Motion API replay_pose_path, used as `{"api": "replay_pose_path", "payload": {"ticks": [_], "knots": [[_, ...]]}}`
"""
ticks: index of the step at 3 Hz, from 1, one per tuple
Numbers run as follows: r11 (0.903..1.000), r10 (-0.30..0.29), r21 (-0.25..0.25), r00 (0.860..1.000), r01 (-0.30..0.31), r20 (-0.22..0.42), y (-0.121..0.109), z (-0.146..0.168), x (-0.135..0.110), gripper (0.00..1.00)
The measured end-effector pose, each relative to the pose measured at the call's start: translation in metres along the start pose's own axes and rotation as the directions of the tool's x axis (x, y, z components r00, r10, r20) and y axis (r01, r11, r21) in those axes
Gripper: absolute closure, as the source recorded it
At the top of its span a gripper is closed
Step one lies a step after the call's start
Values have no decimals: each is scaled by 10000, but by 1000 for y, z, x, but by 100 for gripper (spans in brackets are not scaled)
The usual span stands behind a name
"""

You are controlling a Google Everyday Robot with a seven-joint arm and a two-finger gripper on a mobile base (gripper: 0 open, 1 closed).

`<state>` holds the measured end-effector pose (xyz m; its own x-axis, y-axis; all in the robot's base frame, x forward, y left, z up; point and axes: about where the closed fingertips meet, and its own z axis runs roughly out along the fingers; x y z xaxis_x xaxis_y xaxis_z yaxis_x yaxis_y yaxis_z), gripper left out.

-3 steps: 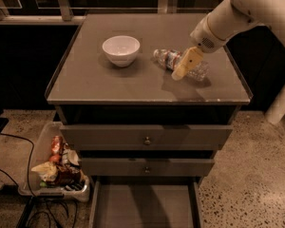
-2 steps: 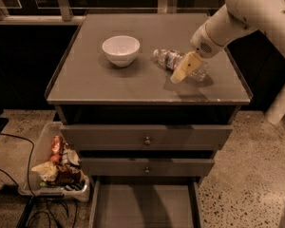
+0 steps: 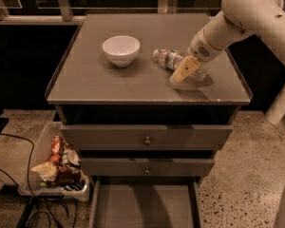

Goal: Place water bottle into bottom drawer

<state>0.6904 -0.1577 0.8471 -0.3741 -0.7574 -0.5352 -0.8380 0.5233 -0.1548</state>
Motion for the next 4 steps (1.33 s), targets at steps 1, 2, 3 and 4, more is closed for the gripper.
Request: {"api": "replay_pose_path", "payload": {"ticks": [1, 2, 3, 4], "knots": [[10000, 0, -1, 10000, 0, 0, 0, 0, 0, 41], [10000, 0, -1, 10000, 0, 0, 0, 0, 0, 64], [10000, -2, -5, 10000, 2, -2, 0, 0, 0, 88], [9999, -144, 58, 9999, 143, 69, 8, -13, 5, 100]]}}
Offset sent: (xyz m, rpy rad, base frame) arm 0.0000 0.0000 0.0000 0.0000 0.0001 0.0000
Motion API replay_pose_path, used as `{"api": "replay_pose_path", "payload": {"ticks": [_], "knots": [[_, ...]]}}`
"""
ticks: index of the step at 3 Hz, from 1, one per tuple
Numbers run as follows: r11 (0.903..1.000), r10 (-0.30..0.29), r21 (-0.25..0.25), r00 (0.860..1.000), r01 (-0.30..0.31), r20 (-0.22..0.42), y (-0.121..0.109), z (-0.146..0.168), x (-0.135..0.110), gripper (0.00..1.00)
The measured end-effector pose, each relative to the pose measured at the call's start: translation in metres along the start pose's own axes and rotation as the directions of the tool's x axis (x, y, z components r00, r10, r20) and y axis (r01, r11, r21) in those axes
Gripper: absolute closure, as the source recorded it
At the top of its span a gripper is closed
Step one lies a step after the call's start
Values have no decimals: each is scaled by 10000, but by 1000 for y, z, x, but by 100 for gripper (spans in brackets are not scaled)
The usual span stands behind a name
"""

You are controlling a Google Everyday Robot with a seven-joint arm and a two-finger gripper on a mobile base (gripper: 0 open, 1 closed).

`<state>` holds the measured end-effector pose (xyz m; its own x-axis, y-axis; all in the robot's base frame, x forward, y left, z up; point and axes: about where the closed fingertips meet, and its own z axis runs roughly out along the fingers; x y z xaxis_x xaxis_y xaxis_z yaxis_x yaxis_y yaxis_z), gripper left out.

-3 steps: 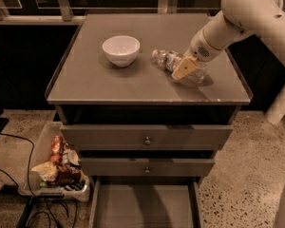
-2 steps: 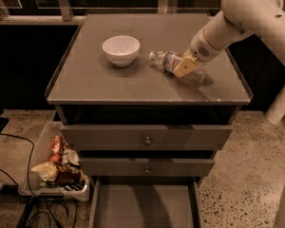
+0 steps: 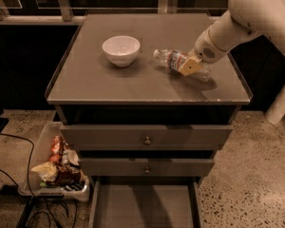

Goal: Place water bottle into bottom drawer

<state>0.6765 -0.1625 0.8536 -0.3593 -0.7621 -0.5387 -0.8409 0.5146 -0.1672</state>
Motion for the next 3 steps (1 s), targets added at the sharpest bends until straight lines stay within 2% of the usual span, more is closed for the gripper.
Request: {"api": "replay_pose_path", "payload": {"ticks": [2, 3], "knots": [[9988, 181, 442, 9977, -210, 656, 42, -59, 32, 100], [9945, 448, 908, 9963, -514, 737, 77, -90, 64, 100]]}}
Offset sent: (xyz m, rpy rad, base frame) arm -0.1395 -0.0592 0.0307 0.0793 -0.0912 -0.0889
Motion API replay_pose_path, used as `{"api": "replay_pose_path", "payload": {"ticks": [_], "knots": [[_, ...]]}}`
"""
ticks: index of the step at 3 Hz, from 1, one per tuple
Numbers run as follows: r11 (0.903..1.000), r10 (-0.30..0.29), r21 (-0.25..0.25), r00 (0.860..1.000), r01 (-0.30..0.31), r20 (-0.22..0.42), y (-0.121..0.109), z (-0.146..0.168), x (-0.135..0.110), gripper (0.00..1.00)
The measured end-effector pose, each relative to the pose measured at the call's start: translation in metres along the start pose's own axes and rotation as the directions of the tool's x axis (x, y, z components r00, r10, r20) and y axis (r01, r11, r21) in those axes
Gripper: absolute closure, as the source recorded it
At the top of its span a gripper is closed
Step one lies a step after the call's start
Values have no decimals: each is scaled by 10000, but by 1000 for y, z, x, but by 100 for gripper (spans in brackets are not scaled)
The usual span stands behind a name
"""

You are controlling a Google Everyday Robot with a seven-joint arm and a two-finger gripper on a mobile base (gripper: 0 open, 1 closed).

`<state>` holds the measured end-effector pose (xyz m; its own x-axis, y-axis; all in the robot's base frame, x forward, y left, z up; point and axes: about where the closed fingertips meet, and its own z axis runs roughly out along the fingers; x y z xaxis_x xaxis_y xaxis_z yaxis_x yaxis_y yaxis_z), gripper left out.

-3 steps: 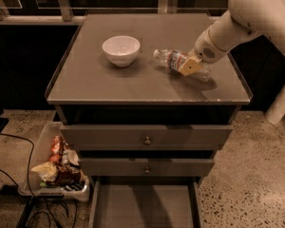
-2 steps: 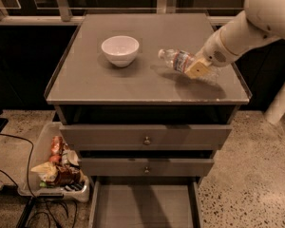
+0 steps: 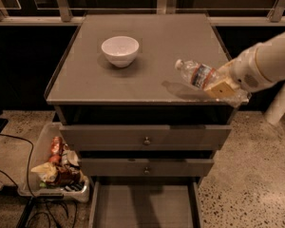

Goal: Place water bottle into bottom drawer

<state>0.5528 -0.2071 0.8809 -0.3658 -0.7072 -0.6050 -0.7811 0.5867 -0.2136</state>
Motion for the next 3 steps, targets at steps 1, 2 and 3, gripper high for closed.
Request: {"api": "replay_pose_path", "payload": {"ticks": [1, 2, 3], "knots": [[9988, 296, 377, 9996, -297, 28, 33, -20, 27, 100], [9976, 634, 303, 9974, -623, -348, 82, -15, 62, 100], [9976, 634, 303, 9974, -623, -349, 82, -15, 62, 100]]}}
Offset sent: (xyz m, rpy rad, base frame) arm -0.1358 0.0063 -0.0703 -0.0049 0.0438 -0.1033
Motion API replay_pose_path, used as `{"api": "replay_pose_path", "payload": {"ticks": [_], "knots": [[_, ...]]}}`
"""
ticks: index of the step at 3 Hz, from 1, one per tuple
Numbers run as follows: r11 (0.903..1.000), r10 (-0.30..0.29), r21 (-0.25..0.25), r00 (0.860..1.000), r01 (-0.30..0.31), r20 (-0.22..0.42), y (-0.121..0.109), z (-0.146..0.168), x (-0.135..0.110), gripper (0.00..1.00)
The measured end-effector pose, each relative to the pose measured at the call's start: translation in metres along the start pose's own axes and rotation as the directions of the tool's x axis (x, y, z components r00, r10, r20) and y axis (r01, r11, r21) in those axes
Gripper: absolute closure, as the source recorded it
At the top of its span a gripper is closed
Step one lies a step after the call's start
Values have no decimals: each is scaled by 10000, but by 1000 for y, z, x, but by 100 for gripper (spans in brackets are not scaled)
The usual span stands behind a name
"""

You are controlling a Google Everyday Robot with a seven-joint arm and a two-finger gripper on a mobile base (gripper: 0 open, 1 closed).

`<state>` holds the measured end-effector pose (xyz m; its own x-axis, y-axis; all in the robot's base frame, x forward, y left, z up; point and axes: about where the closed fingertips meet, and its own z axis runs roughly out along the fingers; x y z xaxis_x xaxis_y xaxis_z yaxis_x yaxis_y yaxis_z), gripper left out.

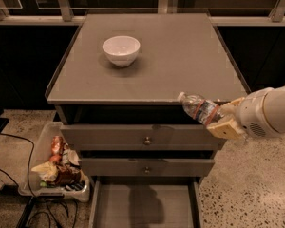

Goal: Place water bottle into bottom drawer

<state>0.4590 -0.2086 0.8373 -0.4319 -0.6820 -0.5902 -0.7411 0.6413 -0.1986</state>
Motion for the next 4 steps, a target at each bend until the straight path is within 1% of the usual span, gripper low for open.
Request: {"api": "replay_pose_path", "payload": {"ticks": [1, 2, 3, 4], "knots": [[9997, 22, -247, 10000, -25, -97, 6, 11, 3, 100], [9937, 385, -1037, 9980, -436, -509, 40, 43, 30, 100], [9778, 780, -1855, 9909, -975, -1093, 88, 75, 72, 100], [9641, 965, -2368, 9892, -1204, -1102, 125, 108, 105, 100]]}}
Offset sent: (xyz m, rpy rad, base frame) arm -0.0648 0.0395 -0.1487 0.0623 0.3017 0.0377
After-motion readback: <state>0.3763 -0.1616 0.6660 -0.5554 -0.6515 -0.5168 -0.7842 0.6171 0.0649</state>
